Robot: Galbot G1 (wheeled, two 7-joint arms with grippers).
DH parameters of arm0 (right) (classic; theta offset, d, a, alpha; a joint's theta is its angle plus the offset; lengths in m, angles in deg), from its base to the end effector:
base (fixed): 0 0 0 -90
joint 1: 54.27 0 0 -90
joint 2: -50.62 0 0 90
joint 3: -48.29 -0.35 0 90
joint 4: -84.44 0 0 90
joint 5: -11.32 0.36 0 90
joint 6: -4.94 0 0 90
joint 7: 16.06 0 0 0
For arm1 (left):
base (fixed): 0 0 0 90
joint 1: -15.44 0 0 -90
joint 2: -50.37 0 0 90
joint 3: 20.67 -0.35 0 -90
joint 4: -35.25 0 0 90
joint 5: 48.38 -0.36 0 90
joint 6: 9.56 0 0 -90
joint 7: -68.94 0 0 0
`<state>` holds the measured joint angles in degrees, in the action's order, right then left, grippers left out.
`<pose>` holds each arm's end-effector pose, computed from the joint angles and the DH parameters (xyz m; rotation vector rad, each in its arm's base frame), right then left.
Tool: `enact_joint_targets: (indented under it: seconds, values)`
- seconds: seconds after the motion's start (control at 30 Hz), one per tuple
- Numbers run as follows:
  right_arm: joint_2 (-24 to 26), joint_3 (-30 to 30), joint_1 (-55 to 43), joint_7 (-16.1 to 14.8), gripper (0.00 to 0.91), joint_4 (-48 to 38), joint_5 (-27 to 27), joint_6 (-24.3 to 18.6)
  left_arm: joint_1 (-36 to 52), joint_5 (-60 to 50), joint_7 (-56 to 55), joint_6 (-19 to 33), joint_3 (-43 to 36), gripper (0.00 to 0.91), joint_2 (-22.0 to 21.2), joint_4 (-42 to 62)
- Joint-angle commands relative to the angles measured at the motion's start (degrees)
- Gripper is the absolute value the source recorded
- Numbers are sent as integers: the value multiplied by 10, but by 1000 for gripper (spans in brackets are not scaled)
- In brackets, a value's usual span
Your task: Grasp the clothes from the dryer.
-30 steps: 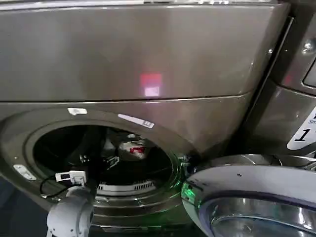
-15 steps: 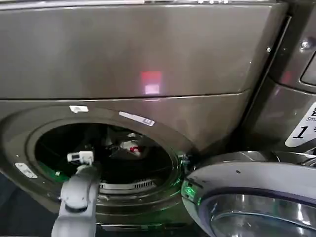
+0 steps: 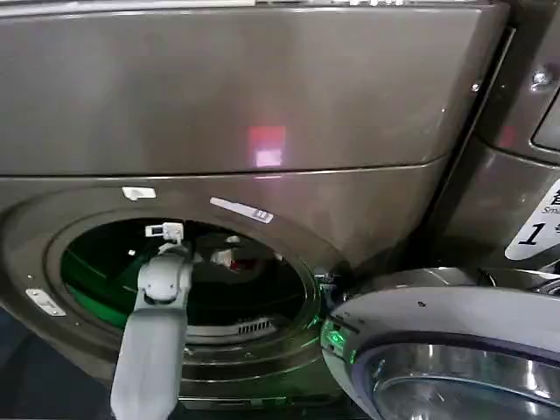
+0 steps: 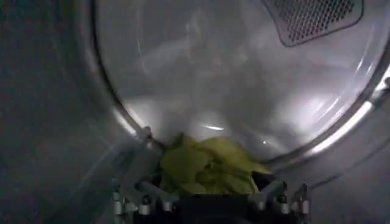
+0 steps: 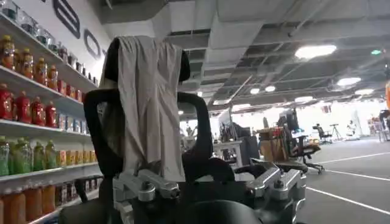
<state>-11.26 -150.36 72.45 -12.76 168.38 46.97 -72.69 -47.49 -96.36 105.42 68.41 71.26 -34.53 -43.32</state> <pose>-0.2008 -0.4820 -0.0777 2.1122 1.9566 -0.1914 0.5045 0.0493 -0.2123 -0.4638 -2.6118 -1.1984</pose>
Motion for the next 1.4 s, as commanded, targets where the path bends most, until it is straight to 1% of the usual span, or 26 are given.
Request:
enact_joint_targets:
  seconds: [0.03, 0.07, 0.1, 0.2, 0.33, 0.53, 0.87, 1.13, 1.4]
  values:
    - [0, 7, -2, 0, 907, 4, -1, -1, 85, -372, 335, 197, 2, 907, -5, 47]
    - [0, 8, -3, 0, 907, 3, -1, -1, 93, -365, 365, 202, 0, 907, -4, 50]
    - [1, 9, -3, 0, 907, 2, -1, -2, 99, -358, 383, 242, -7, 907, -1, 53]
    - [0, 12, -4, 0, 907, 5, -2, -3, 118, -359, 407, 283, -13, 907, 2, 69]
    - [0, 13, -3, 0, 907, 4, -3, -5, 135, -361, 408, 303, -14, 907, 5, 89]
    - [0, 17, -5, 0, 907, 7, -4, -5, 147, -363, 407, 293, -16, 907, 2, 127]
    - [-1, 20, -7, 0, 907, 11, -10, -6, 161, -288, 407, 260, -28, 907, 7, 194]
    - [-1, 23, -9, 1, 907, 12, -11, -6, 170, -300, 407, 246, -23, 907, -1, 258]
    - [-2, 31, -13, 1, 907, 16, -12, -6, 179, -291, 405, 228, -19, 907, 2, 301]
